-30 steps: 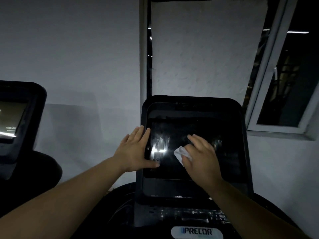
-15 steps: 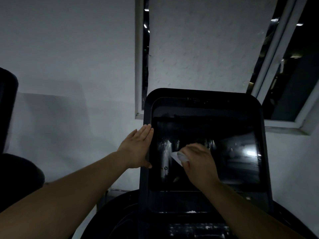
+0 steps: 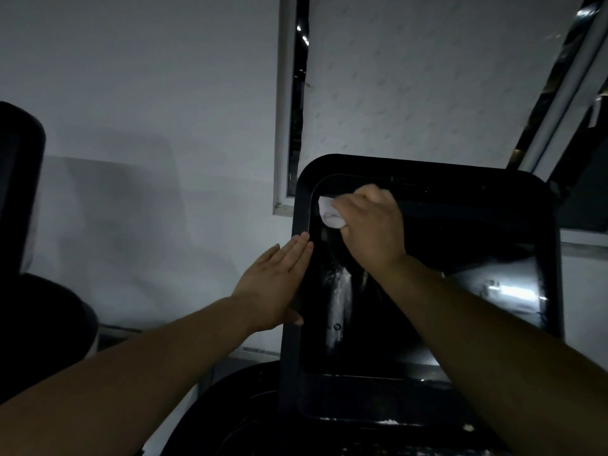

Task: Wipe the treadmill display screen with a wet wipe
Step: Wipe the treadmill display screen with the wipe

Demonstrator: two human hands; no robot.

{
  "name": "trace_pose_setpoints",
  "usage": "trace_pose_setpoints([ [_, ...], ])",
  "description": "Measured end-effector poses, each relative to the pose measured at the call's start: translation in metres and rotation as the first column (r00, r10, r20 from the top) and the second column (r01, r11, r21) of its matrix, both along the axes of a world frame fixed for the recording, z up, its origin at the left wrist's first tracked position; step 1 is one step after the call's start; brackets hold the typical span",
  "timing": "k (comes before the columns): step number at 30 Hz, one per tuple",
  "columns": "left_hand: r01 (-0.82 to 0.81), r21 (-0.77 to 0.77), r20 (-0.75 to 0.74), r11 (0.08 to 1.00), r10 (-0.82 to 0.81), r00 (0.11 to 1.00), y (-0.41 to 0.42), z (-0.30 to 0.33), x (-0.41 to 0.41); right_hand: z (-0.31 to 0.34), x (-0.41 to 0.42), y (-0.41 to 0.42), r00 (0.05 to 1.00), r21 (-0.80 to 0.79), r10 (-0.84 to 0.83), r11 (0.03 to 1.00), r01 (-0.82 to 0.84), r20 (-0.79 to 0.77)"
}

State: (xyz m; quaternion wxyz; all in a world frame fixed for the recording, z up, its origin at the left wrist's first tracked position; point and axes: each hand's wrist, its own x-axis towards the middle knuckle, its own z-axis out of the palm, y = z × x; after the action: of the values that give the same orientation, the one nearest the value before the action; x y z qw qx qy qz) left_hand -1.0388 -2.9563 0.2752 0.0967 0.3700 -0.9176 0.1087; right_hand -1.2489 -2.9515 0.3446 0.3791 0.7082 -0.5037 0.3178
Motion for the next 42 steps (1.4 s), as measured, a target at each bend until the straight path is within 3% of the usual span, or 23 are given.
trace_pose_setpoints([
  [5, 0.003, -0.006, -0.004, 1.0, -0.003, 1.0, -0.002, -0.002, -0.001, -0.043, -0.006, -0.003, 0.98, 0.254, 0.035, 0.967, 0.015, -0.194],
  [13, 0.031, 0.008, -0.063, 0.999, -0.03, 0.998, -0.003, -0.006, 0.0, -0.039, -0.003, 0.006, 0.977, 0.303, 0.015, 0.951, 0.051, -0.212],
  [25, 0.031, 0.022, -0.058, 0.999, -0.03, 0.998, -0.004, -0.006, 0.0, -0.097, 0.01, 0.059, 0.977, 0.425, -0.074, 0.892, 0.155, -0.201],
  [42, 0.001, 0.053, -0.04, 0.999, 0.001, 0.999, 0.002, -0.003, -0.004, -0.171, 0.023, 0.111, 0.987, 0.317, -0.059, 0.942, 0.106, -0.152],
])
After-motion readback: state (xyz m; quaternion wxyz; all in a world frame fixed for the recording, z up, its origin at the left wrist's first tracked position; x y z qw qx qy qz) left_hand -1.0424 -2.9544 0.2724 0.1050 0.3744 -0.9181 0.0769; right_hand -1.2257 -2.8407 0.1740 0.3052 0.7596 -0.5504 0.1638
